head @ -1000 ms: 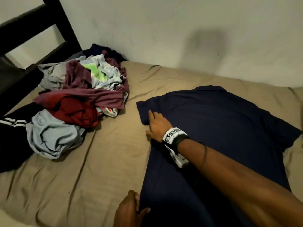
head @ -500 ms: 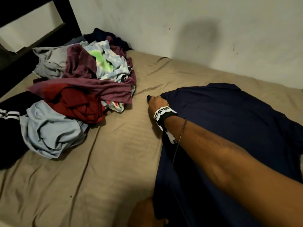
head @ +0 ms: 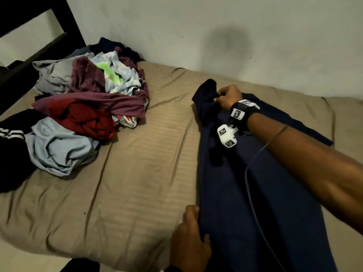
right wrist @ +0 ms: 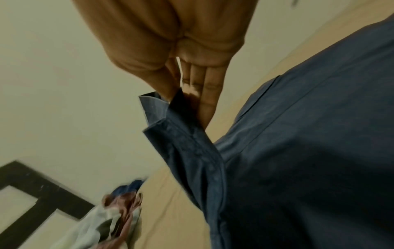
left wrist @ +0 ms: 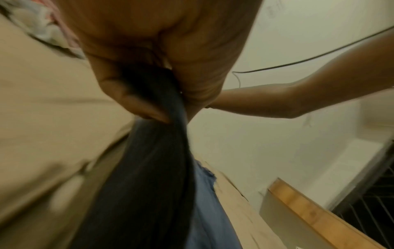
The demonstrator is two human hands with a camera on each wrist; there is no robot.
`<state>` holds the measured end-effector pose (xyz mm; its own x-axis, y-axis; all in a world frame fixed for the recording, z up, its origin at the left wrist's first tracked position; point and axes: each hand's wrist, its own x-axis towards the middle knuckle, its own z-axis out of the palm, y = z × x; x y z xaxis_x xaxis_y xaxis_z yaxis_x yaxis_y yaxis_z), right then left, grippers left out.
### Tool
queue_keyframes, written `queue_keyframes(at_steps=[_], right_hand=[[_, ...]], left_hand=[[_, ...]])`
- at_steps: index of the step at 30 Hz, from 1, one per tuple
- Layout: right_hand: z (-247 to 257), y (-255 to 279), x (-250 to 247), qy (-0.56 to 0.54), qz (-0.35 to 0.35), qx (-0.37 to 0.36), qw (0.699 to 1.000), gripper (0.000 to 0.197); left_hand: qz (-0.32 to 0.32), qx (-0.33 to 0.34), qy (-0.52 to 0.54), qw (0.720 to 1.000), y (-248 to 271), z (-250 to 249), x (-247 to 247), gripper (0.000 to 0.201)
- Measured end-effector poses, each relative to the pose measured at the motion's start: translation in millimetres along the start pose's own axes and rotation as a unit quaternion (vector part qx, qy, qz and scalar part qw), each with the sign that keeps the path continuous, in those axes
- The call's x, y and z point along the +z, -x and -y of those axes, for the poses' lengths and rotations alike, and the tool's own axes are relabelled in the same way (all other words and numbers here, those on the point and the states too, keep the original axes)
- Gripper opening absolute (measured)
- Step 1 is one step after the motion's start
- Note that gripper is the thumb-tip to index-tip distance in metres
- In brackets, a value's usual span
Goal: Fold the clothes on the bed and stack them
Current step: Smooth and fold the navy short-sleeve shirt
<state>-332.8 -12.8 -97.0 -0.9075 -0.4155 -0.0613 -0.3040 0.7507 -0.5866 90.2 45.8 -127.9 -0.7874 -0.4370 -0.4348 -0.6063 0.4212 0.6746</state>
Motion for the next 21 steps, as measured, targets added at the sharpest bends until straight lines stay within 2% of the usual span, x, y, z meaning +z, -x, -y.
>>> queue_keyframes(at_steps=[3, 4, 5, 6, 7, 8, 9, 10, 12, 14, 16, 19, 20, 21], right_hand=[[-56.4, -0.1, -47.3, -0.079, -0.011, 0.076, 0.994, 0.013], [-79.5, 2.2, -56.8, -0.107, -0.014, 0.114, 0.988, 0.016], [-100.5, 9.9, -64.7, -0.127, -0.009, 0.155, 0.98, 0.018], [-120.4, 17.8, -65.6, -0.17, -0.002, 0.203, 0.964, 0.018], [-140.5, 27.6, -62.0, -0.241, 0.005, 0.249, 0.938, 0.016], [-154.1, 37.8, -56.0, -0.297, 0.016, 0.287, 0.911, 0.015], [-165.2, 47.2, -47.3, -0.323, 0.041, 0.318, 0.89, 0.019], [-179.4, 48.4, -34.0, -0.323, 0.042, 0.335, 0.884, 0.027], [-198.6, 44.9, -10.5, -0.27, 0.018, 0.32, 0.908, 0.045], [-211.3, 38.0, 9.3, -0.224, -0.018, 0.293, 0.929, 0.06], [-205.5, 34.7, 12.4, -0.219, -0.039, 0.283, 0.933, 0.075], [-197.9, 23.5, 4.3, -0.177, -0.075, 0.247, 0.95, 0.049], [-197.5, 17.8, 0.8, -0.18, -0.089, 0.23, 0.952, 0.053], [-194.0, 15.0, -4.4, -0.198, -0.101, 0.216, 0.951, 0.055]], left_hand=[[-0.012, 0.023, -0.05, 0.998, 11.1, -28.3, 35.7, 0.074], [0.018, 0.019, -0.086, 0.996, 4.3, -33.4, 38.2, 0.073], [0.086, 0.025, -0.103, 0.991, 3.3, -36.8, 48.4, 0.068], [0.112, 0.067, -0.121, 0.984, 1.3, -33.5, 69.0, 0.061], [0.086, 0.072, -0.156, 0.981, -4.9, -33.6, 86.5, 0.054], [0.023, 0.06, -0.211, 0.975, -9.4, -29.0, 99.9, 0.048], [0.007, 0.059, -0.227, 0.972, -11.7, -20.8, 114.1, 0.052], [0.009, 0.063, -0.226, 0.972, -15.7, -15.8, 122.4, 0.057], [0.006, 0.042, -0.228, 0.973, -23.1, -12.6, 124.8, 0.053], [-0.002, 0.053, -0.215, 0.975, -17.8, -6.2, 146.3, 0.079], [-0.05, 0.056, -0.237, 0.969, -19.7, -9.8, 147.6, 0.087], [-0.062, 0.109, -0.219, 0.967, -25.8, -10.9, 155.8, 0.086], [-0.153, 0.108, -0.244, 0.951, -28.8, -10.0, 150.2, 0.086], [-0.063, 0.08, -0.215, 0.971, -38.4, -20.4, 147.5, 0.084]])
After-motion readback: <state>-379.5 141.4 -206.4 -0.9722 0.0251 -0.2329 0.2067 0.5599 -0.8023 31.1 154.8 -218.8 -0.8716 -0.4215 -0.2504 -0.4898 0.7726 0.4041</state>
